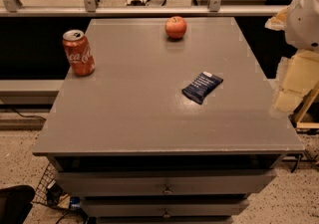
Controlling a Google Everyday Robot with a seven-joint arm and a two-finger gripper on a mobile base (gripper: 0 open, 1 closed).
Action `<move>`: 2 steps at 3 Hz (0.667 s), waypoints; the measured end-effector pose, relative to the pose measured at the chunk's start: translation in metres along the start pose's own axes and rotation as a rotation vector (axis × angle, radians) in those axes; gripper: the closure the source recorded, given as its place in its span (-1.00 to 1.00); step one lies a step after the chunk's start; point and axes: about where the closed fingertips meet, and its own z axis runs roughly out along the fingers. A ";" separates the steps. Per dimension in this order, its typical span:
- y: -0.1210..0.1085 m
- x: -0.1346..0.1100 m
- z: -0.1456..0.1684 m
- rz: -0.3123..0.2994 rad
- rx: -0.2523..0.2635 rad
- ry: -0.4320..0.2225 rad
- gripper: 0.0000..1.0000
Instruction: Pick coke can
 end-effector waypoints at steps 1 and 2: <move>0.000 0.000 0.000 0.000 0.000 0.000 -1.00; -0.013 -0.018 0.010 0.018 0.042 -0.068 -1.00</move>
Offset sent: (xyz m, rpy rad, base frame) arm 0.0636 0.0461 -0.0092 0.1969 -0.1668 -0.0252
